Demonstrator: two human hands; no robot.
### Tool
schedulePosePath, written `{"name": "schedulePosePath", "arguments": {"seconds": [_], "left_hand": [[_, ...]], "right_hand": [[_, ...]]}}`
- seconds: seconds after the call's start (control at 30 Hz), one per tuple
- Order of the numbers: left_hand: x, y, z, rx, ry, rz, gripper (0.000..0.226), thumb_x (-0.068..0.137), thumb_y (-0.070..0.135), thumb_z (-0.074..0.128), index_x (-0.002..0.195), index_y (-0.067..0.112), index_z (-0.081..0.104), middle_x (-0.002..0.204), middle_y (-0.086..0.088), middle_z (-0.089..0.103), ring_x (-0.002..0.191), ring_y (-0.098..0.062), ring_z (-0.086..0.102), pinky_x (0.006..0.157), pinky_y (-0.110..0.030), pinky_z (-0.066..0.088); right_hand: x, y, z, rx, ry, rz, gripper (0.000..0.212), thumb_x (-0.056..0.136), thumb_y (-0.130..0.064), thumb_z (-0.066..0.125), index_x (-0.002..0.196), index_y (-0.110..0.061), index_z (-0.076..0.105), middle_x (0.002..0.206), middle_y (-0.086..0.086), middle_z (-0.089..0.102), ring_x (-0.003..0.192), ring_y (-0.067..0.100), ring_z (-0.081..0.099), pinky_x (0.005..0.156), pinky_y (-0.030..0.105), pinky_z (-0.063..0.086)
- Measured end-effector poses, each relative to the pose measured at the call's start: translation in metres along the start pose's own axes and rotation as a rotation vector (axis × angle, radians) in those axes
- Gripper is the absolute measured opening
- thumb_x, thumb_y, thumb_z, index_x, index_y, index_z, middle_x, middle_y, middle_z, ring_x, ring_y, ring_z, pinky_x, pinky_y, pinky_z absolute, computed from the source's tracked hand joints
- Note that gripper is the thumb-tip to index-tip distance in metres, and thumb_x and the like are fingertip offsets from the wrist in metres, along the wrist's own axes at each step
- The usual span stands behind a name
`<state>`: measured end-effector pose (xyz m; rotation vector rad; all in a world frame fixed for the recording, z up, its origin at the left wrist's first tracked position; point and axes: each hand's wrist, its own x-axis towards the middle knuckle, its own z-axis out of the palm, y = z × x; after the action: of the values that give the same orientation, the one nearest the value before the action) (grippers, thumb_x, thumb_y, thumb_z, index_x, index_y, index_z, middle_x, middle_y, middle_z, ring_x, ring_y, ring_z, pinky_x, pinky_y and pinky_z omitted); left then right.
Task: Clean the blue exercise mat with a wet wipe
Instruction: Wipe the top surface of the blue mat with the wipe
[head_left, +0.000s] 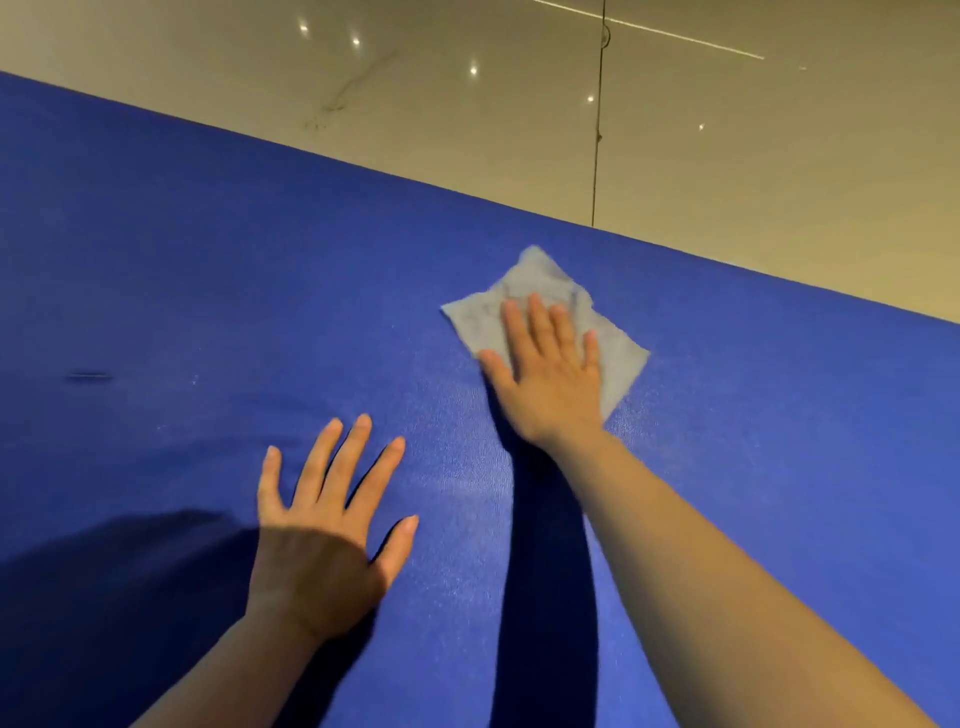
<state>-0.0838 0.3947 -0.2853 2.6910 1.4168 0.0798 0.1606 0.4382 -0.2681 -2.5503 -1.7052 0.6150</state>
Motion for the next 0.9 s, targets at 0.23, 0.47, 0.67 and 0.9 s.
{"name": "schedulePosePath", "arguments": {"seconds": [0.23, 0.47, 0.67, 0.9], "left_hand": [[0.005, -0.009, -0.015, -0.248, -0.185, -0.034, 0.071, 0.085, 0.066, 0.023, 0.15, 0.039, 0.026, 0.161, 0.011, 0.005, 0.147, -0.005, -0.005, 0.112, -0.041, -0.021], [-0.057, -0.037, -0.046, -0.31, -0.108, -0.039, 0.048, 0.088, 0.026, 0.035, 0.12, 0.006, 0.065, 0.131, -0.019, 0.057, 0.114, -0.036, 0.058, 0.087, -0.053, 0.052], [-0.132, -0.071, -0.059, -0.197, -0.145, -0.089, 0.049, 0.086, 0.032, 0.038, 0.112, 0.004, 0.069, 0.119, -0.018, 0.062, 0.102, -0.038, 0.062, 0.077, -0.05, 0.053], [-0.165, -0.046, -0.07, -0.159, -0.182, 0.004, 0.048, 0.084, 0.031, 0.039, 0.111, 0.006, 0.069, 0.116, -0.015, 0.064, 0.098, -0.037, 0.064, 0.075, -0.047, 0.054]], "right_hand": [[-0.074, 0.017, 0.019, 0.071, 0.025, 0.333, 0.063, 0.102, -0.052, 0.015, 0.155, -0.029, -0.01, 0.162, -0.001, -0.022, 0.148, 0.021, -0.021, 0.117, 0.053, -0.015], [-0.158, -0.1, 0.086, -0.026, 0.049, -0.178, 0.067, 0.093, -0.052, 0.014, 0.153, -0.025, 0.029, 0.162, 0.007, 0.019, 0.149, 0.028, 0.015, 0.113, 0.056, -0.003], [-0.215, -0.091, 0.111, -0.124, 0.033, -0.455, 0.058, 0.094, -0.053, 0.031, 0.143, -0.027, 0.049, 0.153, 0.002, 0.041, 0.143, 0.025, 0.032, 0.112, 0.053, 0.014], [-0.277, -0.008, 0.103, -0.078, 0.022, -0.013, 0.071, 0.093, -0.064, 0.008, 0.155, -0.031, 0.017, 0.163, -0.003, 0.009, 0.15, 0.015, 0.001, 0.114, 0.044, -0.012]]}}
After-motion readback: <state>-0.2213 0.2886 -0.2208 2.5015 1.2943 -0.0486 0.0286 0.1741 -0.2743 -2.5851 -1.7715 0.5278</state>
